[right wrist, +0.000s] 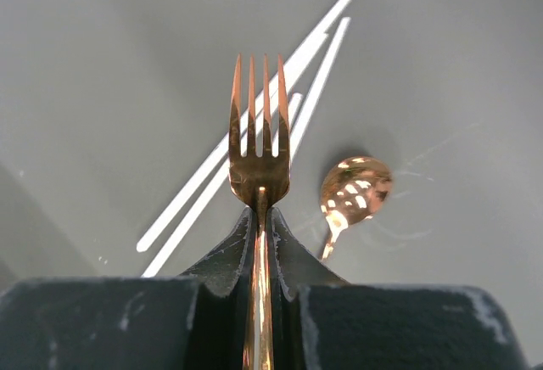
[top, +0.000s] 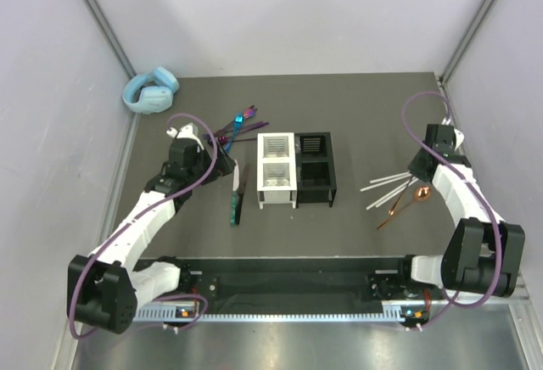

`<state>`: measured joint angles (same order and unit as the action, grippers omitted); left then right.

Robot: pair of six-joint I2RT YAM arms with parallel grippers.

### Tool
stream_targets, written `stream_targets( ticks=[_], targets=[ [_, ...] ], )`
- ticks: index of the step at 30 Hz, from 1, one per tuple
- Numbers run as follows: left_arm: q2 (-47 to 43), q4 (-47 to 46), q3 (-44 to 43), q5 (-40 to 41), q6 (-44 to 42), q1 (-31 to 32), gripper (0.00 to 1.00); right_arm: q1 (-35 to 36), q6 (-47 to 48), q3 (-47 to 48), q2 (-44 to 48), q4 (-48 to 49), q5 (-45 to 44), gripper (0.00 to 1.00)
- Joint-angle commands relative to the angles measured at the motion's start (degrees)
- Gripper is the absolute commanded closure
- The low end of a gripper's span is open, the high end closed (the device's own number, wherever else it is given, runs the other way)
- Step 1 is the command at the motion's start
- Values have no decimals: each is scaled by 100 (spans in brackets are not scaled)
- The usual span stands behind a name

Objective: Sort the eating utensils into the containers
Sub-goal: Pick up the fork at the center of the board.

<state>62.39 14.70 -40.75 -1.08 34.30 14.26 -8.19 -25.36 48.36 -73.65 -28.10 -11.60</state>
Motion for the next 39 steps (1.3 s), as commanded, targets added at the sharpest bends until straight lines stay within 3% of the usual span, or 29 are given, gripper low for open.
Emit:
stream_targets(
  ticks=[1,10,20,25,28,39],
  targets=[
    [10,-169,-38,-94,-91,-11,1,316,163,-212,-18,400,464,100],
    [10,7,-135,20,-108,-11,1,2231,32,85,183,780,237,100],
    [124,-11,-100,55,-64,-11,1,3050,400,1157,957,182,-150,100],
    [186,-20,-117,55,-64,-11,1,3525,672,1386,1151,392,52,100],
    [186,-20,-117,55,-47,-11,1,3868,831,1387,1168,690,0,100],
    [318,59,-214,29,-55,-11,1,4747,1455,411,668,3609,-431,100]
  ],
)
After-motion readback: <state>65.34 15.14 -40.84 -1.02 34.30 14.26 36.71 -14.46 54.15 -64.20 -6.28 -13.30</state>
